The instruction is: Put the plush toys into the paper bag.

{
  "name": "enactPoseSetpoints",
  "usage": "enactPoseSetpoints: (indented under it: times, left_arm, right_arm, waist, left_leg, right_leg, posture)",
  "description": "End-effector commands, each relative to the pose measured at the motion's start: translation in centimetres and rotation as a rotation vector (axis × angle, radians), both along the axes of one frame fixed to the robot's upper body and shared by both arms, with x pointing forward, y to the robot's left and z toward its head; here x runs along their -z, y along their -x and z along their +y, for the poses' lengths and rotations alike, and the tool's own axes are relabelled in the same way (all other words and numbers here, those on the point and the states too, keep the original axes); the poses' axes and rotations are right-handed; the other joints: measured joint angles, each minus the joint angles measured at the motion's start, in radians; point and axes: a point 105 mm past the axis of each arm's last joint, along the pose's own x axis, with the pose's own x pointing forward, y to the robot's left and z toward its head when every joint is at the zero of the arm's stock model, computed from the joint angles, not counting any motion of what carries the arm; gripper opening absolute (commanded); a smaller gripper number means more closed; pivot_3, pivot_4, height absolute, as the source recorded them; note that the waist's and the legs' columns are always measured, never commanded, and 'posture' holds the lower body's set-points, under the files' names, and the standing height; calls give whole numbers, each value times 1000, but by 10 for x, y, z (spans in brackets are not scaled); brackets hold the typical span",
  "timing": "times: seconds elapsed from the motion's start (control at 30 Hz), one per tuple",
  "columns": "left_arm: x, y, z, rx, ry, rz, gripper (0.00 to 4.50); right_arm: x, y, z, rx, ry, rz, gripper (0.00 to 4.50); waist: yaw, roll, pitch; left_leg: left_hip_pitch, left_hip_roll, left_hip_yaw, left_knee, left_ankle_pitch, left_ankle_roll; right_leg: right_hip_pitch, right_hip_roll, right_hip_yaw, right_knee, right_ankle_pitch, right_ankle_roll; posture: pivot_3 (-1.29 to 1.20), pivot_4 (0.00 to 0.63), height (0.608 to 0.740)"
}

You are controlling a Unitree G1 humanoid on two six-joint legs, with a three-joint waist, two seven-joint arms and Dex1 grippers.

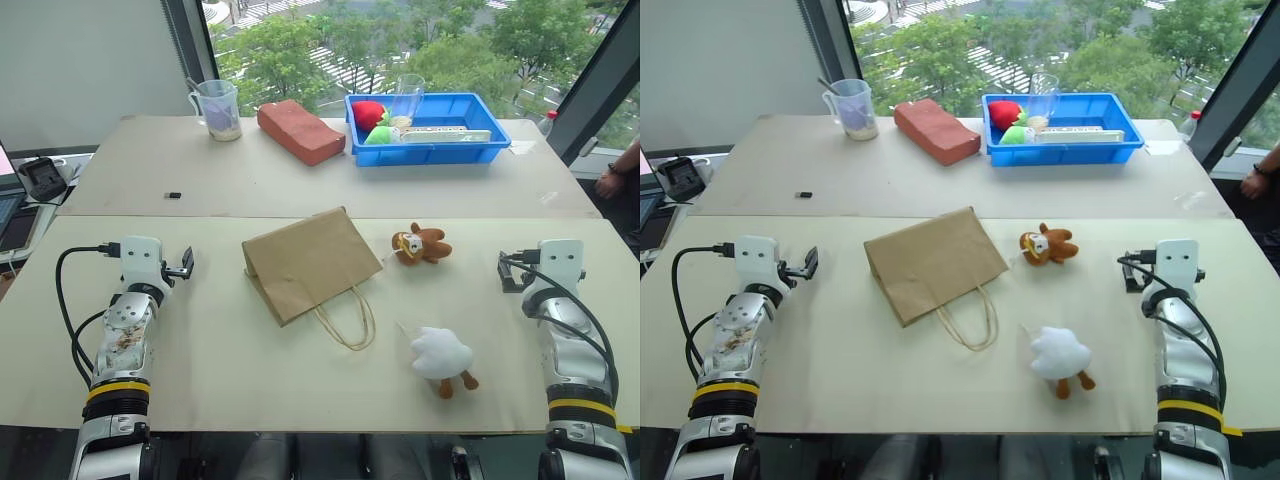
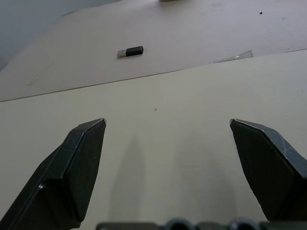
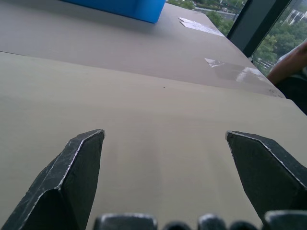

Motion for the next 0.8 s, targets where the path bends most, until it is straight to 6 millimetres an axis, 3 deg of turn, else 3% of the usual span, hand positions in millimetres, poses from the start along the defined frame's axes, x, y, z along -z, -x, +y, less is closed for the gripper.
enactPoseSetpoints:
  times: [0.03, 0.17, 0.27, 0.43, 0.53, 0.63, 0.8]
  left_arm:
    - [-21, 1, 2, 21, -1, -64, 4406]
    - [-56, -2, -13, 205, -37, -99, 4406]
    - [-93, 5, -54, 545, -80, -102, 4406]
    - [-120, 32, -119, 1047, -216, 13, 4406]
    - [-119, 49, -152, 1293, -341, 88, 4406]
    - [-105, 63, -181, 1527, -542, 145, 4406]
    - [-76, 65, -207, 1733, -775, 142, 4406]
  right_arm:
    - [-22, 1, -6, 0, 23, -69, 4500]
    - [-42, 1, -1, -111, 49, -64, 4500]
    - [-63, 4, 28, -370, 66, -13, 4500]
    - [-81, 34, 85, -803, 23, 121, 4500]
    - [-85, 54, 110, -954, 29, 197, 4500]
    - [-84, 75, 136, -1081, 41, 273, 4500]
    - [-81, 98, 163, -1166, 62, 325, 4500]
  waist:
    - [0, 0, 0]
    - [-1, 0, 0]
    - [0, 0, 0]
    - [0, 0, 0]
    - [1, 0, 0]
    - [1, 0, 0]
    - [5, 0, 1]
  left_leg:
    - [0, 0, 0, 0, 0, 0]
    - [-2, 0, 0, 0, 0, 0]
    - [-3, 0, 0, 0, 0, 0]
    - [-2, 2, 0, 1, 0, 1]
    - [-3, 4, -1, 1, -1, 1]
    - [-4, 3, 0, 2, -1, 1]
    - [-5, 3, 0, 2, -1, 1]
  right_leg:
    - [0, 0, 0, 0, 0, 0]
    - [-1, 0, 0, 0, 0, 0]
    - [-2, 0, -1, 0, 0, 0]
    - [1, 2, -2, 0, 0, 0]
    - [2, 3, -4, 0, 0, 0]
    - [1, 4, -4, -1, 0, 0]
    - [2, 4, -3, -8, 0, 0]
  posture:
    - [0, 150, 740]
    - [0, 150, 740]
    - [0, 150, 740]
    - [0, 150, 740]
    - [0, 150, 740]
    - [0, 150, 740]
    - [0, 150, 740]
